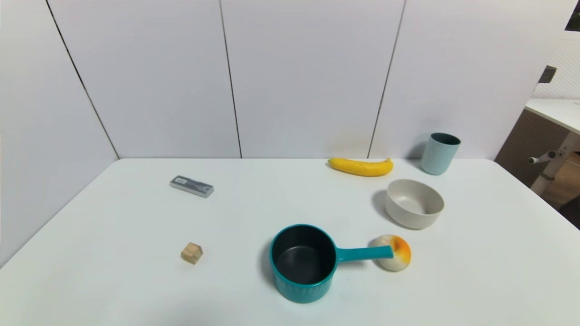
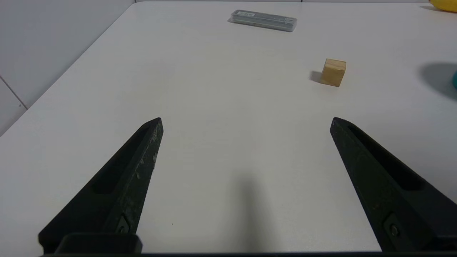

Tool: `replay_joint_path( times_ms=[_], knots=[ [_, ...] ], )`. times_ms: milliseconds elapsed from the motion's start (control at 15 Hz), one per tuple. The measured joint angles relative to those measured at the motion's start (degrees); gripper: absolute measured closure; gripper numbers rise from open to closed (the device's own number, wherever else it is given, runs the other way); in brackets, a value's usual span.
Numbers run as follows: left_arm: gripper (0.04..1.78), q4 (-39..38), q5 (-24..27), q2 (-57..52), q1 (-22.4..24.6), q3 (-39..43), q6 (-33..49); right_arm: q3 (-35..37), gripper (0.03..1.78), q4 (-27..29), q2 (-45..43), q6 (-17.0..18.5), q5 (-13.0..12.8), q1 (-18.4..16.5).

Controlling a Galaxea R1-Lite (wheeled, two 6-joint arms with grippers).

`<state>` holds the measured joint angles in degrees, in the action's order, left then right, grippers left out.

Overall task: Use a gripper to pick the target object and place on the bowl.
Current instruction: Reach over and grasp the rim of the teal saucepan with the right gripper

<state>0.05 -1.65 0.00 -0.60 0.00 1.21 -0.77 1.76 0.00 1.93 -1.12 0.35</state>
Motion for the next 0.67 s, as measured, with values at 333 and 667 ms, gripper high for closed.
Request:
replay_joint_path(
  times_ms=[333,667],
  knots=[
    [0.13,0.00,0.00,0.00,-0.02,0.00,0.00,-0.28,0.11,0.77,0.11,-0.35,0.09,-0.05],
    [0.13,0.02,0.02,0.00,0.00,0.00,0.00,-12.20,0.11,1.44,7.44,0.13,4.21,0.30]
  ],
)
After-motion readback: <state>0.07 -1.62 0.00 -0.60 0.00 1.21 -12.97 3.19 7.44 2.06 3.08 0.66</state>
